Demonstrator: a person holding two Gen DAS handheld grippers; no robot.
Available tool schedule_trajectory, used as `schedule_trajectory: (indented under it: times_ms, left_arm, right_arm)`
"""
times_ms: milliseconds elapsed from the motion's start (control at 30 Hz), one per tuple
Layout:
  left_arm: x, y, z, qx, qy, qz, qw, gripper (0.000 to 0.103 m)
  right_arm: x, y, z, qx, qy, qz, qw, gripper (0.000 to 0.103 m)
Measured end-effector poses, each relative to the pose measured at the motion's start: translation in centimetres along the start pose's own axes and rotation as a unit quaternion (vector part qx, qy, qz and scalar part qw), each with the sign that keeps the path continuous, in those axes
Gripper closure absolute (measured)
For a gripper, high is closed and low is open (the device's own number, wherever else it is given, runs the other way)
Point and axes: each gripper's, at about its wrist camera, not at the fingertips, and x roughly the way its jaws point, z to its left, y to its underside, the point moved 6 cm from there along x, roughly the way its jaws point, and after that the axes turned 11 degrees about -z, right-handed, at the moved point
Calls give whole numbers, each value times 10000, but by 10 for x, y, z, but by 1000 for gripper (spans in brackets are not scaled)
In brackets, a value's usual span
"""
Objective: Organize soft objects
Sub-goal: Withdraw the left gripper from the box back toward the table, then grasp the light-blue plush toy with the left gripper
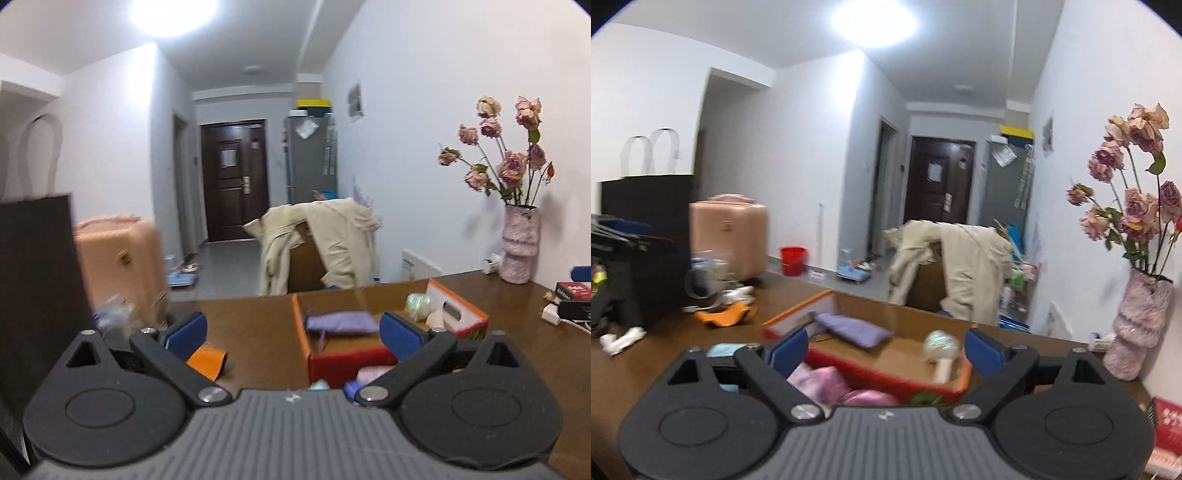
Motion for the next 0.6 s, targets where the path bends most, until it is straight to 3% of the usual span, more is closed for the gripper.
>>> schedule_trajectory:
  times_ms: [167, 300, 433, 600]
  left_arm:
    - [-37, 60, 14, -674, -133, 431, 9967, 0]
    - [-42, 103, 16, -693, -90, 1098, 9915, 0]
    - [-31, 111, 20, -686, -51, 1176, 9907, 0]
    - [-2, 108, 23, -766, 6, 1054, 9915, 1]
  right_arm:
    - [-30, 44, 40, 299, 37, 137, 9995, 11]
    - [-43, 82, 58, 909, 125, 495, 9946, 11]
    - [-35, 101, 64, 1098, 389, 851, 9895, 12]
    - [-24, 90, 74, 1221, 283, 685, 9897, 16]
